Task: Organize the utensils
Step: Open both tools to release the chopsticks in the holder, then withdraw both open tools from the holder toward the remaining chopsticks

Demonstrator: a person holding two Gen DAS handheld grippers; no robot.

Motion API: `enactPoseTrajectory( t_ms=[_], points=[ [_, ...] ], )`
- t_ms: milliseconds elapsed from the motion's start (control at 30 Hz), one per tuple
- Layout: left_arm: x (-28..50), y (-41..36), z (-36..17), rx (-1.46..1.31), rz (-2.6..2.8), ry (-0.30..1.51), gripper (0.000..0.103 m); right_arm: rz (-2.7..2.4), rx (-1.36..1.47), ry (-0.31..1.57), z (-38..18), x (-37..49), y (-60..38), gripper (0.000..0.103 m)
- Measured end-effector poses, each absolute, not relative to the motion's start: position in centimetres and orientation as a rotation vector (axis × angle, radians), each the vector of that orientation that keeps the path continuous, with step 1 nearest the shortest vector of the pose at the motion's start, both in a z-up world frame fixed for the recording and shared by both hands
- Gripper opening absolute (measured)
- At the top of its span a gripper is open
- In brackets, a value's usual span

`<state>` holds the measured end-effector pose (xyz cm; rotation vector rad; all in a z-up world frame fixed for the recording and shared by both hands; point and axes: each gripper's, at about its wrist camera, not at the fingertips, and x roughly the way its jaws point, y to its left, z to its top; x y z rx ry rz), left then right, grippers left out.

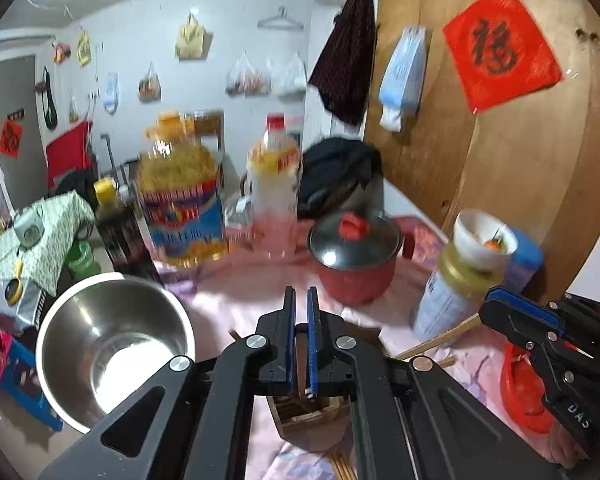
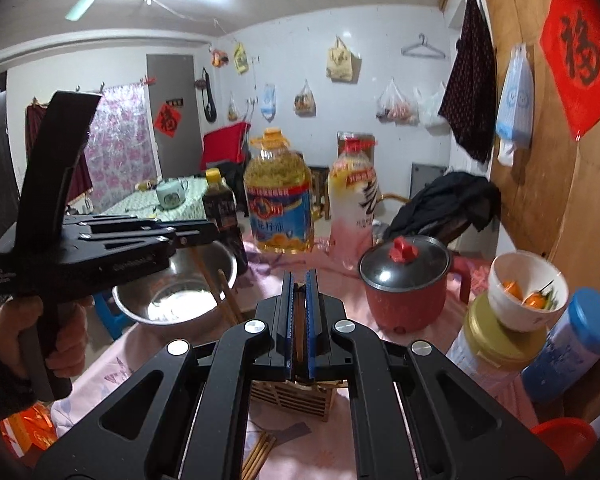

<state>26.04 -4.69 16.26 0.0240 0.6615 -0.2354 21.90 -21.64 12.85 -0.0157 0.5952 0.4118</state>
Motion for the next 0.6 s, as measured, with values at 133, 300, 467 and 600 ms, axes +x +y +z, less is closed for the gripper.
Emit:
enactPoseTrajectory(
  t_ms=[133,300,467,600],
  points=[
    [26.4,-4.6,14.0,0.019,-0.206,0.697,0.048,0.393,-0.061,0.618,11.4,22.2,-21.0,0.011],
    [25.8,-4.5,13.6,0.056,-0.155,0.687,0.067,0.364,-0.068,0.609,11.2,21.8,-21.1,0.035],
    [24.3,-4.1,14.1,0.06,-0.114,0.67,0.081,0.339,-0.054,0.571,11.9,20.4,-21.8,0.059],
    [22.7,-4.0,14.5,0.059,-0.066,0.663,0.091,0.325,-0.055,0.54,12.2,18.5,-22.0,0.074]
  ],
)
